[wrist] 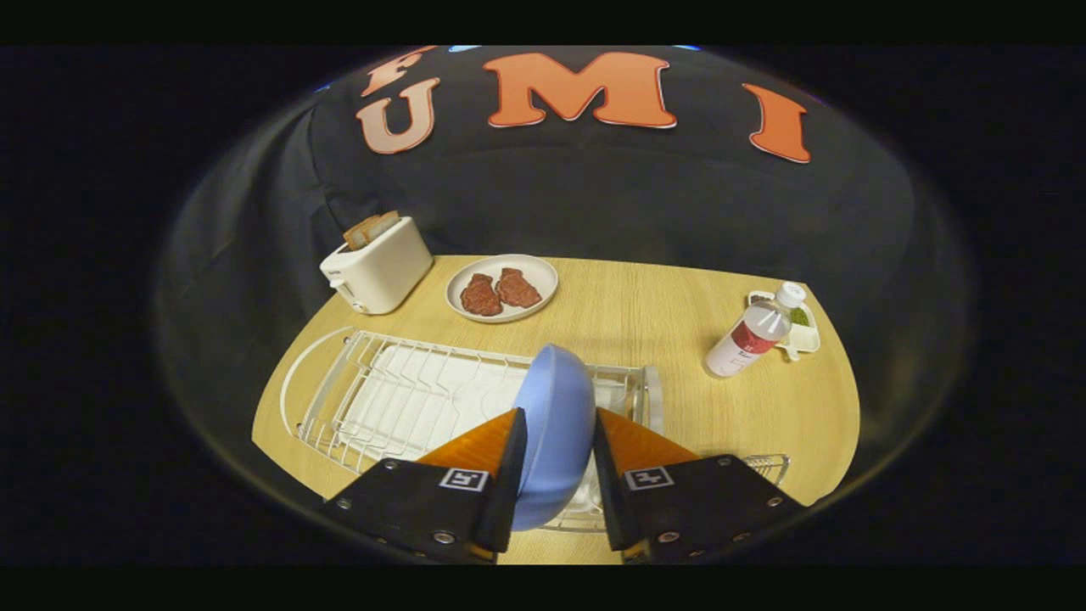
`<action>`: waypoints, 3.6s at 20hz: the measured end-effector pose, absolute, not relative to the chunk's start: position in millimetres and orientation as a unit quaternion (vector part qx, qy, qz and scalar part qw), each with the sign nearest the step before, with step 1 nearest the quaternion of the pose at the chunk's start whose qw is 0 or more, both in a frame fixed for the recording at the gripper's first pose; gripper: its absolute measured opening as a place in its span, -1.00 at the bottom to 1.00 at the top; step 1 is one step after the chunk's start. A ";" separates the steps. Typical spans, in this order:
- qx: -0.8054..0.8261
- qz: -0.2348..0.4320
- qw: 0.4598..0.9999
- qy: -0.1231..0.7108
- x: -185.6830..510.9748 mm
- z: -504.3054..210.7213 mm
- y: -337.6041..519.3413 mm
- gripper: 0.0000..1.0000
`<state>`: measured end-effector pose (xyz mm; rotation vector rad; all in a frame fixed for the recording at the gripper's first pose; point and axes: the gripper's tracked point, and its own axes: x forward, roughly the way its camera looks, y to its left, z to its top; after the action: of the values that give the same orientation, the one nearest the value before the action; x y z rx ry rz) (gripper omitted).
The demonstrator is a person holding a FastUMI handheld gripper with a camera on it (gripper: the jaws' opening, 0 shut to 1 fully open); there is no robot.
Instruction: Take the plate from the dish rack, then take the spoon from the basket and place it into the plate.
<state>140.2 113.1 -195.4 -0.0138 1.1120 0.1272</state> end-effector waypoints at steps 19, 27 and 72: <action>-0.058 -0.039 0.855 0.514 171.5 -190.1 84.0 -0.60; -0.135 -0.041 0.877 0.458 194.6 -160.5 85.3 -0.60; 0.240 0.035 0.848 0.472 -94.4 -253.5 42.2 -0.56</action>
<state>-94.4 42.2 -253.5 0.5053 0.9951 0.0738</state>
